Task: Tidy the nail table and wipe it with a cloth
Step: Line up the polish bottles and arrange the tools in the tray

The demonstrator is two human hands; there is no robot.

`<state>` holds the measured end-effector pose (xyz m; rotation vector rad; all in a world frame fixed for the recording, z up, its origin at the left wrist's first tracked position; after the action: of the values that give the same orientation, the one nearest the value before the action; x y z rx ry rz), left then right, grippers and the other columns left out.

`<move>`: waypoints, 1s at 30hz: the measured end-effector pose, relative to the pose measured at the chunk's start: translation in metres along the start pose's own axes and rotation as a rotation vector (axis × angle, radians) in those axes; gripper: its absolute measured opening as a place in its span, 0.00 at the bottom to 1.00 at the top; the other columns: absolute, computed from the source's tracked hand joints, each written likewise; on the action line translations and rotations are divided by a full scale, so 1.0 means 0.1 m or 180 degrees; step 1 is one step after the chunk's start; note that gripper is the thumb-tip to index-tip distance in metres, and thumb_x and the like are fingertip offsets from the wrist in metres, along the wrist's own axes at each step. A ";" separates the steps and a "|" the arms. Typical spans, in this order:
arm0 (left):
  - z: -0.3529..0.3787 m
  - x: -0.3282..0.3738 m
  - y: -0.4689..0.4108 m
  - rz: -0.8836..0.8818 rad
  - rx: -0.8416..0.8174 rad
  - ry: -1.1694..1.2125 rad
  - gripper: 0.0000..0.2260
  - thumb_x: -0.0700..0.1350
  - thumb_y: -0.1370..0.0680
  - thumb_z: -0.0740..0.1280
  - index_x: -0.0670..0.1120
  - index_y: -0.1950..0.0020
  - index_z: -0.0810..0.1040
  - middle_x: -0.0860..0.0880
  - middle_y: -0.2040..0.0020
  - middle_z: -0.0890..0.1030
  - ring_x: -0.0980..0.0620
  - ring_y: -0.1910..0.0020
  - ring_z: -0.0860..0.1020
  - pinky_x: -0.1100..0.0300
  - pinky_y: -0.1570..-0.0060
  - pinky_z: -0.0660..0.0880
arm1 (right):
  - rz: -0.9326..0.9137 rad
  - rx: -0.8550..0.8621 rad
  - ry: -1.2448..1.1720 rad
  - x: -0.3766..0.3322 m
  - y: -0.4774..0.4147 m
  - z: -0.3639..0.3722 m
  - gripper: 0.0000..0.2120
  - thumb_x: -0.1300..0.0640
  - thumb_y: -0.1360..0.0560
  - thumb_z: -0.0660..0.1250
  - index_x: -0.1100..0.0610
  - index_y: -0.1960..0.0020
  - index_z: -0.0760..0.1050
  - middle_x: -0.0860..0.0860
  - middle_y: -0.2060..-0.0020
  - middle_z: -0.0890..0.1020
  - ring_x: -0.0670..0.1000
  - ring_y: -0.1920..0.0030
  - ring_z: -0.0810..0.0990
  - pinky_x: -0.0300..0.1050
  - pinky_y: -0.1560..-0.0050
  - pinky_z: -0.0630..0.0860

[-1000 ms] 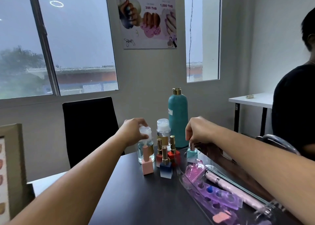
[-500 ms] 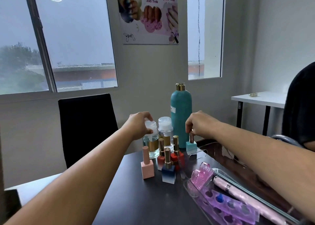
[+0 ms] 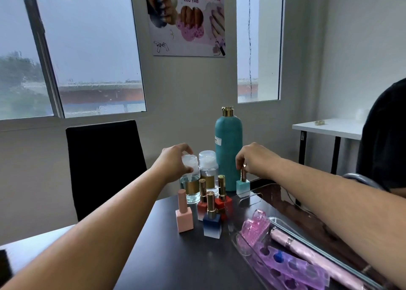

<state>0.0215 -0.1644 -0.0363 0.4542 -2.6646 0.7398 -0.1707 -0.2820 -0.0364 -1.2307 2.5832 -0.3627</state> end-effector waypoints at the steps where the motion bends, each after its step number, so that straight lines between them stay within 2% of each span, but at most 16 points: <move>1: 0.00 0.01 0.01 0.0007 -0.0016 -0.0018 0.21 0.45 0.33 0.75 0.51 0.42 0.75 0.46 0.43 0.78 0.49 0.47 0.73 0.60 0.50 0.68 | -0.0008 -0.0002 -0.0011 0.00 0.01 -0.01 0.12 0.69 0.28 0.66 0.54 0.58 0.83 0.52 0.55 0.83 0.52 0.56 0.80 0.46 0.51 0.79; 5: -0.12 0.05 0.09 0.0091 0.0040 -0.0182 0.24 0.50 0.31 0.73 0.52 0.37 0.71 0.46 0.37 0.73 0.47 0.40 0.72 0.55 0.41 0.70 | -0.0078 0.0141 -0.0137 -0.05 0.04 -0.14 0.09 0.67 0.29 0.68 0.54 0.57 0.83 0.51 0.56 0.83 0.49 0.57 0.80 0.42 0.54 0.77; 8: -0.30 0.15 0.22 0.0418 0.0250 -0.0102 0.18 0.51 0.30 0.72 0.52 0.42 0.75 0.51 0.45 0.76 0.53 0.50 0.76 0.60 0.50 0.72 | -0.0261 0.0187 -0.0419 -0.18 0.08 -0.27 0.06 0.63 0.29 0.71 0.54 0.56 0.84 0.47 0.60 0.83 0.42 0.61 0.78 0.29 0.63 0.69; 10: -0.39 0.23 0.34 0.0617 -0.0024 -0.0046 0.11 0.52 0.30 0.72 0.54 0.49 0.78 0.55 0.53 0.79 0.58 0.58 0.77 0.65 0.55 0.73 | -0.0408 0.0027 -0.0666 -0.33 0.13 -0.32 0.05 0.59 0.30 0.73 0.53 0.55 0.84 0.42 0.63 0.81 0.38 0.62 0.77 0.25 0.66 0.67; 13: -0.41 0.31 0.49 0.0702 -0.0605 -0.0209 0.10 0.51 0.30 0.73 0.55 0.50 0.79 0.58 0.55 0.80 0.61 0.58 0.79 0.67 0.53 0.74 | -0.0537 -0.0469 -0.0860 -0.53 0.18 -0.33 0.06 0.56 0.28 0.72 0.51 0.51 0.83 0.39 0.61 0.81 0.37 0.59 0.78 0.27 0.61 0.71; 17: -0.31 0.35 0.56 0.0737 -0.0906 -0.0432 0.14 0.48 0.29 0.71 0.54 0.44 0.79 0.56 0.49 0.81 0.58 0.54 0.78 0.67 0.52 0.70 | -0.0508 -0.0888 -0.0714 -0.62 0.22 -0.30 0.09 0.57 0.28 0.72 0.53 0.48 0.82 0.46 0.55 0.84 0.42 0.54 0.82 0.37 0.52 0.78; 21: -0.20 0.40 0.52 0.0820 -0.0850 -0.0593 0.11 0.46 0.29 0.71 0.51 0.46 0.81 0.54 0.51 0.82 0.60 0.59 0.74 0.67 0.52 0.68 | -0.0499 -0.0744 -0.0543 -0.64 0.24 -0.27 0.08 0.63 0.30 0.73 0.55 0.52 0.83 0.50 0.56 0.85 0.47 0.54 0.83 0.45 0.48 0.80; 26: -0.10 0.45 0.40 0.0837 -0.0749 -0.0714 0.07 0.44 0.30 0.73 0.47 0.53 0.84 0.51 0.55 0.84 0.56 0.58 0.78 0.66 0.54 0.72 | -0.0550 -0.0636 -0.0411 -0.60 0.20 -0.25 0.06 0.62 0.31 0.74 0.55 0.54 0.83 0.46 0.62 0.81 0.48 0.56 0.81 0.44 0.50 0.80; 30: -0.03 0.54 0.31 0.0827 -0.0669 -0.0669 0.05 0.43 0.29 0.72 0.45 0.54 0.84 0.49 0.56 0.84 0.52 0.56 0.80 0.60 0.50 0.76 | -0.0518 -0.0553 -0.0356 -0.48 0.10 -0.26 0.07 0.62 0.31 0.74 0.57 0.53 0.83 0.46 0.64 0.80 0.47 0.59 0.80 0.41 0.51 0.78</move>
<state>-0.0380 -0.1493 -0.0255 0.1376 -2.9966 0.4946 -0.1578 -0.2352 -0.0097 -1.4807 2.4695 -0.0973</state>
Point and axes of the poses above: each hand's wrist, its own y-axis away from the middle knuckle, its own z-axis out of the palm, x = y × z, the point moved 2 cm from there along -y, towards the middle knuckle
